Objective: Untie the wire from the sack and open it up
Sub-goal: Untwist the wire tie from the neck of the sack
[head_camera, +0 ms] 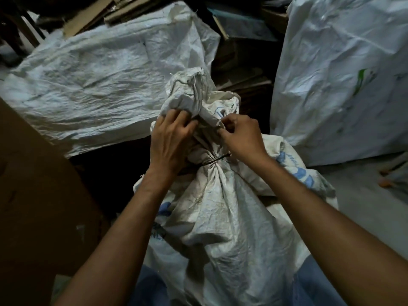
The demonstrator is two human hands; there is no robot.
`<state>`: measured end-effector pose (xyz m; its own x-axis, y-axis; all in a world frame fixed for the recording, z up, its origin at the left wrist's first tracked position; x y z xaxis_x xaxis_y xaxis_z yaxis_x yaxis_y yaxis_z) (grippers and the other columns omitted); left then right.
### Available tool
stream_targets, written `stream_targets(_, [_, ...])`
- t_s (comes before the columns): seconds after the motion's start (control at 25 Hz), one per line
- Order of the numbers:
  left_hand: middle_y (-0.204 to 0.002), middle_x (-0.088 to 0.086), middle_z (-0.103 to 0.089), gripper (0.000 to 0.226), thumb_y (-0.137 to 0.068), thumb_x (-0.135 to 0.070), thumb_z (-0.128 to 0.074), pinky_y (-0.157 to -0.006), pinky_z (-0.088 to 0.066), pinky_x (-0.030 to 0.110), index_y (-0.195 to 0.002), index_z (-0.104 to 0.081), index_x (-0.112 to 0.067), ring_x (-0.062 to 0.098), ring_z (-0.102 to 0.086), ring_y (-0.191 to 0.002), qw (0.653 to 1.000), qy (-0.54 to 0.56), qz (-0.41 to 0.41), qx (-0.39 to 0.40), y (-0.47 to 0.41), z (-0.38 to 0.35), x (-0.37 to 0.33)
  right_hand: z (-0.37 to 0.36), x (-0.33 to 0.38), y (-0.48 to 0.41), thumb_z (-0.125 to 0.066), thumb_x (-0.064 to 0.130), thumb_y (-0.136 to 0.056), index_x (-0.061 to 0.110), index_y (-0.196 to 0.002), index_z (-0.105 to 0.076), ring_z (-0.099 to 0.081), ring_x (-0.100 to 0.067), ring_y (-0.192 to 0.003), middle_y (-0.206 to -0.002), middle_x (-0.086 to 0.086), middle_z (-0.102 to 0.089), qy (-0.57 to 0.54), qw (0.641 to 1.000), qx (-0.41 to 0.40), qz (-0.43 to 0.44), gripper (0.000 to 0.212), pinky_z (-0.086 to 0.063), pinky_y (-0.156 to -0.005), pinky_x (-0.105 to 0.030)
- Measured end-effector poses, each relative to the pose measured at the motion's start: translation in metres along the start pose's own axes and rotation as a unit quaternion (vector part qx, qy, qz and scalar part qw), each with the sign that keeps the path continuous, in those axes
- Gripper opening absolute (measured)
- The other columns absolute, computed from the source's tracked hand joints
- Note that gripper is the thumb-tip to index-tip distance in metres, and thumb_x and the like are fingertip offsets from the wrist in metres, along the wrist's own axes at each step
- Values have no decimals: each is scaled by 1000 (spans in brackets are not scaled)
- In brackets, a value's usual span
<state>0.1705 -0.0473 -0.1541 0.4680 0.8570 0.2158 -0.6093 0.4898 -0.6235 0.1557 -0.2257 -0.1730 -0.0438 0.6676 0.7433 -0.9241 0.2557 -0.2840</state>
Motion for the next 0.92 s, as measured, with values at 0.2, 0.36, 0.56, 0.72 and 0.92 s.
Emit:
stream_targets(0.2, [-135, 13, -60, 67, -80, -29, -73, -81, -51, 44, -141, -51, -12, 35, -54, -124, 988, 54, 59, 130, -7, -12, -6, 25, 12, -12, -83, 18, -84, 21, -92, -75, -73, -10, -73, -78, 4, -74, -83, 996, -13, -38, 11, -62, -69, -34])
stream_targets(0.36, [-131, 12, -59, 54, -79, -17, -74, -71, -52, 42, -131, -58, -13, 34, -57, -114, 990, 99, 72, 71, -1, -6, -15, 27, 9, -6, -85, 20, -83, 19, -105, -76, -73, -8, -82, -87, 6, -76, -25, 999, 30, -26, 25, -62, -77, -32])
stream_targets(0.56, [-139, 12, -58, 36, -89, -20, -70, -76, -53, 40, -123, -60, -15, 31, -59, -120, 987, 147, 6, 67, 11, -23, -17, 19, -15, 22, -71, 12, -92, 21, -136, -65, -67, -3, -105, -122, 4, -72, -69, 993, 83, -51, 45, -57, -94, -25])
stream_targets(0.72, [-150, 11, -53, 15, -88, -24, -75, -89, -49, 43, -103, -73, -23, 34, -46, -141, 969, 233, -12, 80, 31, -30, -19, 26, -37, 43, -70, 18, -93, 22, -122, -73, -70, -8, -105, -112, 4, -76, -32, 997, 33, -63, 29, -57, -99, -40])
stream_targets(0.92, [-143, 7, -58, 33, -77, -8, -84, -104, -45, 49, -107, -76, -21, 36, -39, -146, 939, 325, -28, 105, 40, -28, -22, 23, -36, 59, -72, 21, -93, 25, -107, -79, -71, -5, -93, -101, 10, -78, 35, 999, 28, -25, 17, -58, -92, -37])
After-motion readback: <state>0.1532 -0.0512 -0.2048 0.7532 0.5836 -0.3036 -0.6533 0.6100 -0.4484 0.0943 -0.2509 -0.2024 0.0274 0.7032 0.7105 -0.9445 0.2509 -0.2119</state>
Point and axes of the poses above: each hand's wrist, its own y-axis away from the middle knuckle, its own z-axis out of the back of the hand, x = y × z, the point moved 4 cm from there along -y, towards the middle knuckle
